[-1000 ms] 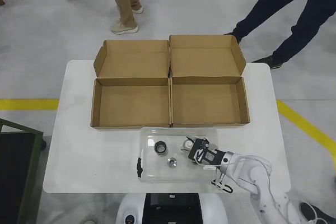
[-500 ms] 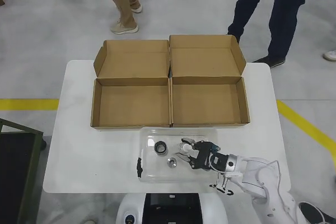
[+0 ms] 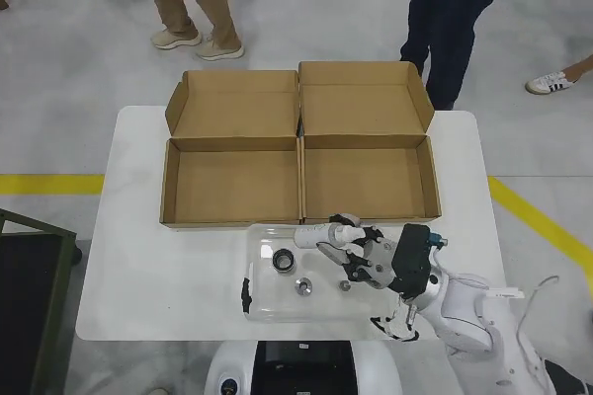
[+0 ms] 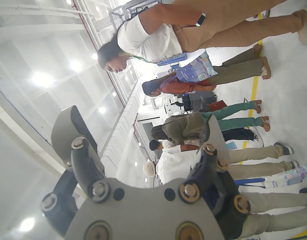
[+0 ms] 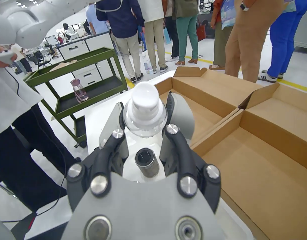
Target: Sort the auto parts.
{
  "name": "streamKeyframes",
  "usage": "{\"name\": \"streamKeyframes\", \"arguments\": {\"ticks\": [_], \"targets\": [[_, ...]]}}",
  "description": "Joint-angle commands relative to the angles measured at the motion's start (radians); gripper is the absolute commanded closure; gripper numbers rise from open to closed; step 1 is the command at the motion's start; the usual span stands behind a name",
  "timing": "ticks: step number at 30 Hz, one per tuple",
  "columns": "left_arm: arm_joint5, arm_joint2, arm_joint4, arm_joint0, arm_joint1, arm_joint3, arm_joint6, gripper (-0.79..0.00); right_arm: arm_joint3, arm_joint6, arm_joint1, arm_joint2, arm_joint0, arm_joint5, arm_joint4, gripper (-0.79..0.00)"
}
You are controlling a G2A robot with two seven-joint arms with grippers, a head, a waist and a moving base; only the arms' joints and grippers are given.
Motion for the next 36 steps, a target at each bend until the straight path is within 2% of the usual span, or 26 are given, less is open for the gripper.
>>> {"name": "streamKeyframes", "arguments": {"ticks": [1, 8, 13, 22, 36], "targets": [[0.000, 0.000, 0.000, 0.000, 0.000, 0.000, 0.000, -0.785, -0.008, -0.010, 0.001, 0.016, -0.004, 0.021, 0.029, 0.000], [0.000, 0.000, 0.000, 0.000, 0.000, 0.000, 0.000, -0.785, -0.012, -0.061, 0.001, 0.082, -0.014, 0.095, 0.154, 0.000], [0.000, 0.000, 0.000, 0.000, 0.000, 0.000, 0.000, -0.785, -0.018, -0.084, 0.003, 0.123, -0.026, 0.126, 0.188, 0.000], [0.000, 0.000, 0.000, 0.000, 0.000, 0.000, 0.000, -0.785, -0.030, -0.115, 0.005, 0.177, -0.049, 0.139, 0.203, 0.000], [0.000, 0.000, 0.000, 0.000, 0.000, 0.000, 0.000, -0.785, -0.026, -0.092, 0.006, 0.175, -0.060, 0.145, 0.211, 0.000]]}}
